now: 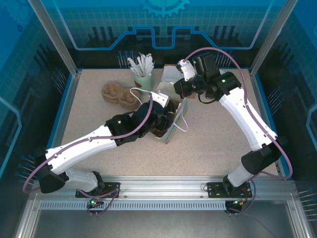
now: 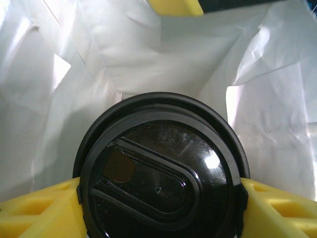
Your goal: Pack the takeout coffee
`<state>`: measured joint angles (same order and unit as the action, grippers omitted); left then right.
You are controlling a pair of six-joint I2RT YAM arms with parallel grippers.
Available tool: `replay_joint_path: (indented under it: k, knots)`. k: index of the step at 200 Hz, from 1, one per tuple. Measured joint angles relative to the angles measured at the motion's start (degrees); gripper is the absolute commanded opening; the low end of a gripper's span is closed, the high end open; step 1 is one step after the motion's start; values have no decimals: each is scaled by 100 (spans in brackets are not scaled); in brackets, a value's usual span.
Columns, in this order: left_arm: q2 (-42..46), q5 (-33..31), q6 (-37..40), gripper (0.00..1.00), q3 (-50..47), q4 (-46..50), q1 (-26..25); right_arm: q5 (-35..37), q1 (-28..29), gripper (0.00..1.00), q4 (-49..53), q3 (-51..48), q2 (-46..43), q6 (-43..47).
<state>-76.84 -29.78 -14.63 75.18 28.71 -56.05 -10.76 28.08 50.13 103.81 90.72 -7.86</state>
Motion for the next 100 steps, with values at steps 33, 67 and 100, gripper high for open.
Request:
replay_joint_path:
  k: [33,67,100]
  knots:
    - [-109,-20,-2,69,-85,-140,0,35,52,0,-177,-114,-20,-2]
    - [-179,-136,-7,68,-129,-264,0,74,118,0,-282,-251,-74,-4]
    - [-308,-330,-46,68,-208,-457,0,120,160,0,-334,-426,-229,-7]
